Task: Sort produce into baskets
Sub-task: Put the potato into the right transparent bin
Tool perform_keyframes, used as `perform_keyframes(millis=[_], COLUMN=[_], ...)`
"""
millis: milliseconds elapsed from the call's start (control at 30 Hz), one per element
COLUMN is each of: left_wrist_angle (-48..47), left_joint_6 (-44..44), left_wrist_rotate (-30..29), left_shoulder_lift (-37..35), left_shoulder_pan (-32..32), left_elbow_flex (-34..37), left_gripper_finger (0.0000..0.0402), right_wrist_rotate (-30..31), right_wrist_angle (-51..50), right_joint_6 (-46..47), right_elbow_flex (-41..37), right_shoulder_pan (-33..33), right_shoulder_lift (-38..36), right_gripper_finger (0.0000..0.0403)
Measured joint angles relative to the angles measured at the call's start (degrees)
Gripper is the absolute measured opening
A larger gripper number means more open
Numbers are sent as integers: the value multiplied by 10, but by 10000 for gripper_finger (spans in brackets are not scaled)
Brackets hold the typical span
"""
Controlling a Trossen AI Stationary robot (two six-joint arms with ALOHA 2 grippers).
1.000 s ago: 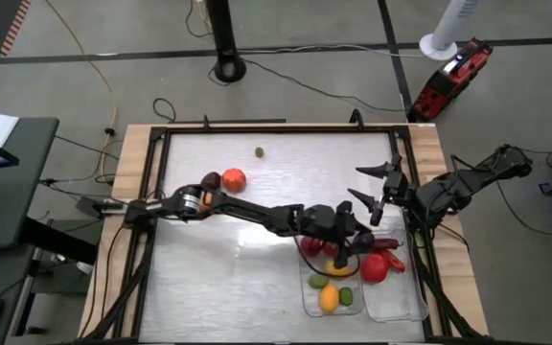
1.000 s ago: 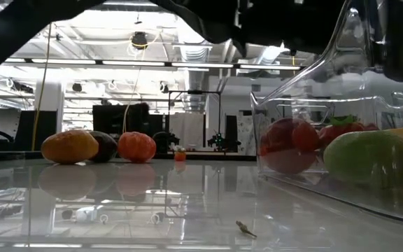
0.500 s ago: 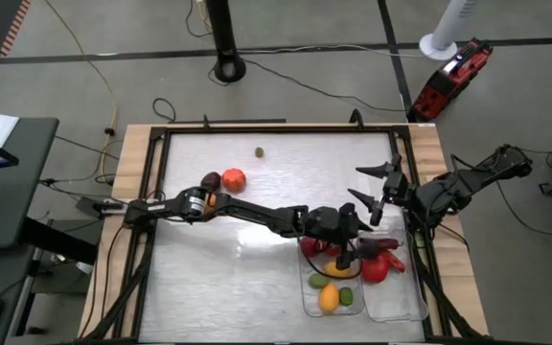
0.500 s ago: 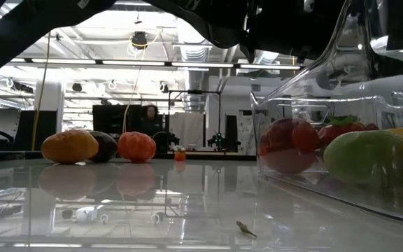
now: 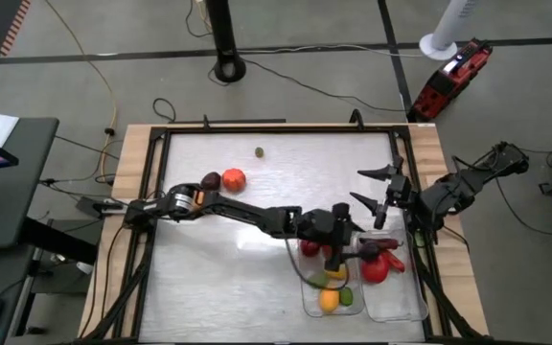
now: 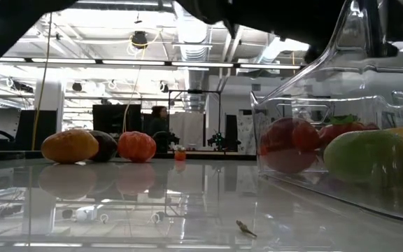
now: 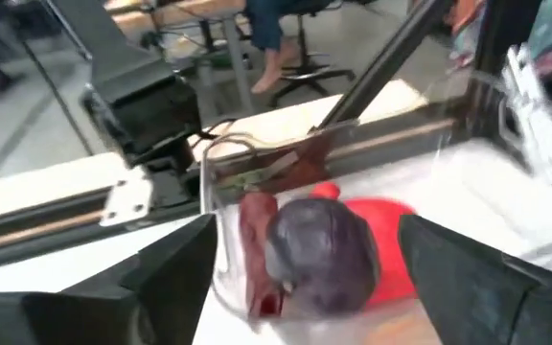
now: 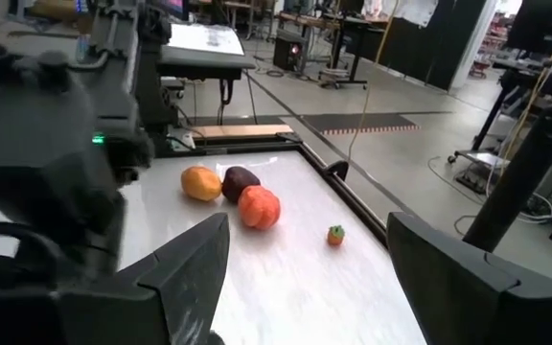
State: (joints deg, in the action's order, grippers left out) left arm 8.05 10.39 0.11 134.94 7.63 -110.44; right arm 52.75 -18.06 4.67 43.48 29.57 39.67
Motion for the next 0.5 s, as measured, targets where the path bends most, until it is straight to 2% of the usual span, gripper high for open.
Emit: perform_keyframes(millis=[133,333,500], left_wrist_angle=[44,153,184], left_joint_6=[9,-35,-72], left_wrist_rotate=[-42,-71,-150], left_shoulder_lift=[-66,-218,-372], left_shoulder_pan=[-2,-22,-42], left_elbow_flex=[101,338,519], left_gripper_finger=[272,245,241], right_wrist_rotate=[30,58,59], right_wrist_angle=[-8,-13,-11], right_joint_6=[3,9,9], right_elbow_flex=[0,0,0], right_shoulder_pan=[24,42,40], right_shoulder_lift=[-8,-11,-11], right_gripper_finger=[311,311,311])
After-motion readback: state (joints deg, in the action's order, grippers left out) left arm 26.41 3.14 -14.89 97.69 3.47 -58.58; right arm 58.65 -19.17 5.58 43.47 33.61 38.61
